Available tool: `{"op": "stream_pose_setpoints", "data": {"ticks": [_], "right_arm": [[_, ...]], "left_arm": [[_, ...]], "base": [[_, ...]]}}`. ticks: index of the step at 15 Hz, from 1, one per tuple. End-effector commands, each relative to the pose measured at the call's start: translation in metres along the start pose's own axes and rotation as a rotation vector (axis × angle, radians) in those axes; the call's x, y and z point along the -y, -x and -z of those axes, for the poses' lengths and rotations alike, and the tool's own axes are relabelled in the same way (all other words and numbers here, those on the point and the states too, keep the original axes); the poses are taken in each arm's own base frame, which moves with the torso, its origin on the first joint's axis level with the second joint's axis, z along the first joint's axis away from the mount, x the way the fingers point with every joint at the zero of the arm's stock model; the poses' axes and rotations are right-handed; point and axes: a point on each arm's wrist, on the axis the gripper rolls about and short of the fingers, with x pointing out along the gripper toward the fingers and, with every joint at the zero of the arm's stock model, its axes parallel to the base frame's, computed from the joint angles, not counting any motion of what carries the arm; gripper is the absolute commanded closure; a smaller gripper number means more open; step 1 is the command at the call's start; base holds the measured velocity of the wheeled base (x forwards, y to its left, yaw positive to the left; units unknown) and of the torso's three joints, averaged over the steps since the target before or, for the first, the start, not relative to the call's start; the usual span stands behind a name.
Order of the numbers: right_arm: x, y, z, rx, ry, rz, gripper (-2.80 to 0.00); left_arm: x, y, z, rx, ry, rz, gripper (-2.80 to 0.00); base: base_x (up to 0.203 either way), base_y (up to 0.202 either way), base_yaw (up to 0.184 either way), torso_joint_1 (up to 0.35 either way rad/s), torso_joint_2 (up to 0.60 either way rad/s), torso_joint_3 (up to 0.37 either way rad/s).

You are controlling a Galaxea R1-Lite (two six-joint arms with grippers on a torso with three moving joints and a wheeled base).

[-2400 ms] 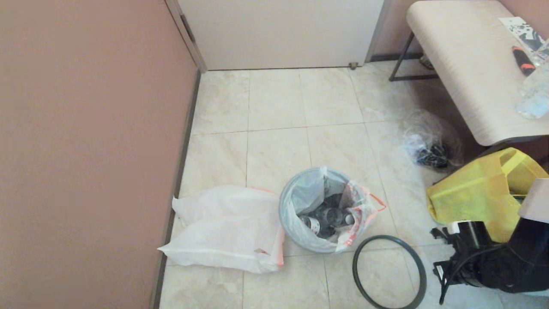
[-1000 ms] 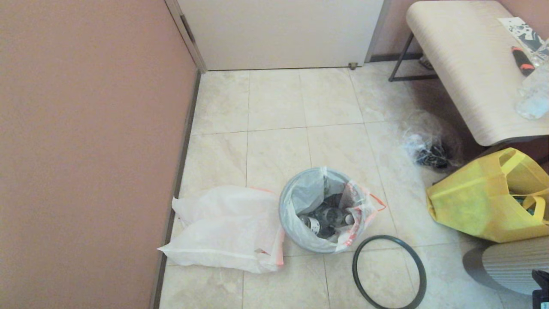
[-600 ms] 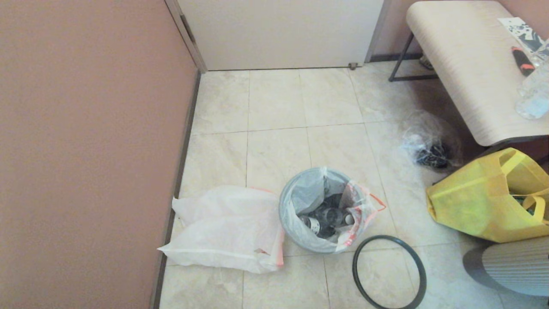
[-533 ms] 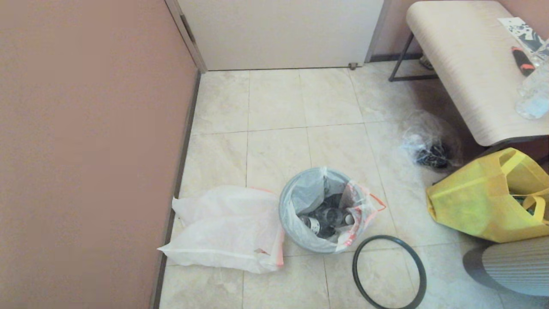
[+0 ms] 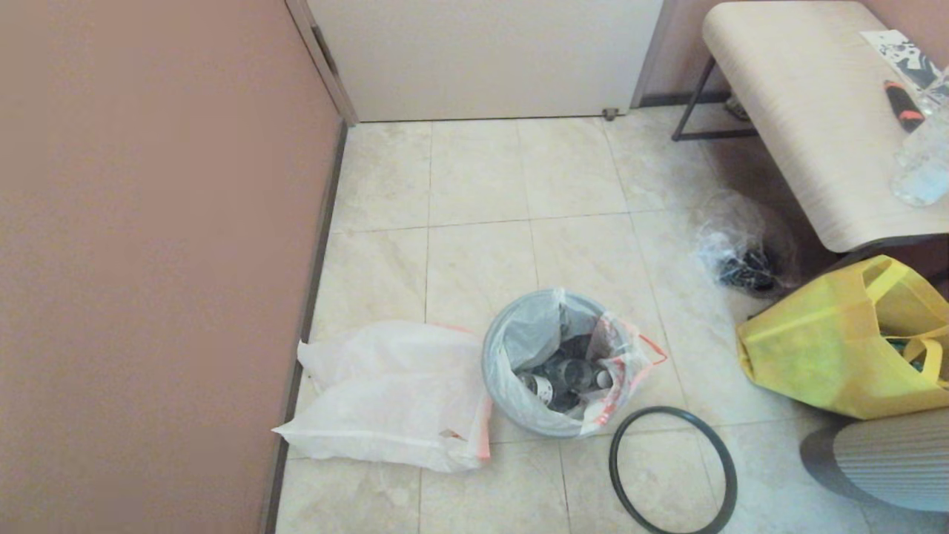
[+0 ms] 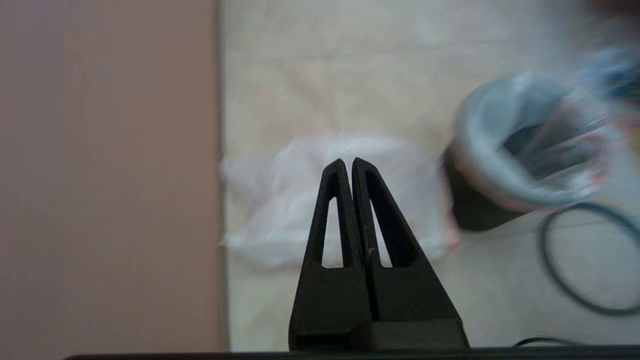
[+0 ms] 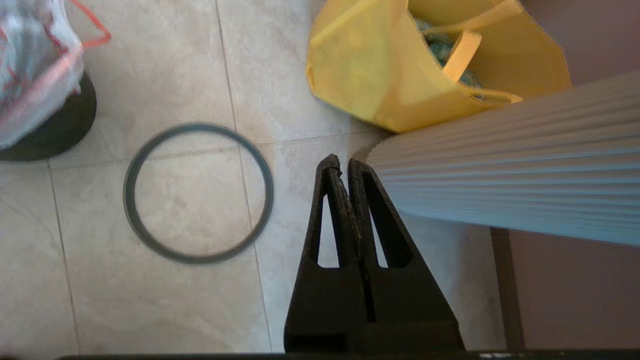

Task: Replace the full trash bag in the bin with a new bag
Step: Place the trash bag on the floor

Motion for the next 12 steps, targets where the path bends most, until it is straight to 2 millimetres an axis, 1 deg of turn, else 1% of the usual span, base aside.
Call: {"op": "stream_pose_setpoints", "data": {"ticks": [1, 2, 3, 4, 6, 8, 9, 11, 12], "right_arm": [[-0.001, -0.002, 0.001, -0.015, 0.007, -0.004, 0.0], [-0.003, -0.003, 0.002, -0.023, 0.0, -0.016, 0.0], [-0.005, -0.005, 0.002, -0.03, -0.021, -0.031, 0.0], [-0.005, -0.004, 0.003, -0.037, -0.034, -0.034, 0.0], [-0.007, -0.007, 0.006, -0.063, -0.044, -0.04, 0.0], [-0.01, -0.012, 0.002, -0.073, -0.041, -0.059, 0.0], [-0.012, -0.014, -0.002, -0.07, -0.047, -0.078, 0.0], [-0.018, -0.015, -0.003, -0.075, -0.055, -0.121, 0.0], [-0.022, -0.015, -0.003, -0.084, -0.049, -0.152, 0.0]], "left_arm": [[0.0, -0.016, -0.028, -0.073, 0.003, 0.048, 0.0], [0.0, -0.032, -0.04, -0.142, -0.003, 0.103, 0.0], [0.0, -0.053, -0.046, -0.235, -0.013, 0.167, 0.0], [0.0, -0.075, -0.048, -0.33, -0.018, 0.235, 0.0], [0.003, -0.121, -0.038, -0.529, -0.001, 0.37, 0.0], [0.011, -0.169, -0.015, -0.709, 0.022, 0.458, 0.0], [0.018, -0.192, 0.001, -0.796, 0.029, 0.485, 0.0], [0.037, -0.236, 0.037, -0.952, 0.036, 0.505, 0.0], [0.05, -0.258, 0.053, -1.002, 0.04, 0.506, 0.0]], "base": [[0.0, 0.0, 0.0, 0.0, 0.0, 0.0], [0.0, 0.0, 0.0, 0.0, 0.0, 0.0], [0.0, 0.0, 0.0, 0.0, 0.0, 0.0], [0.0, 0.0, 0.0, 0.0, 0.0, 0.0], [0.0, 0.0, 0.0, 0.0, 0.0, 0.0], [0.0, 0.0, 0.0, 0.0, 0.0, 0.0], [0.0, 0.0, 0.0, 0.0, 0.0, 0.0], [0.0, 0.0, 0.0, 0.0, 0.0, 0.0], [0.0, 0.0, 0.0, 0.0, 0.0, 0.0]]}}
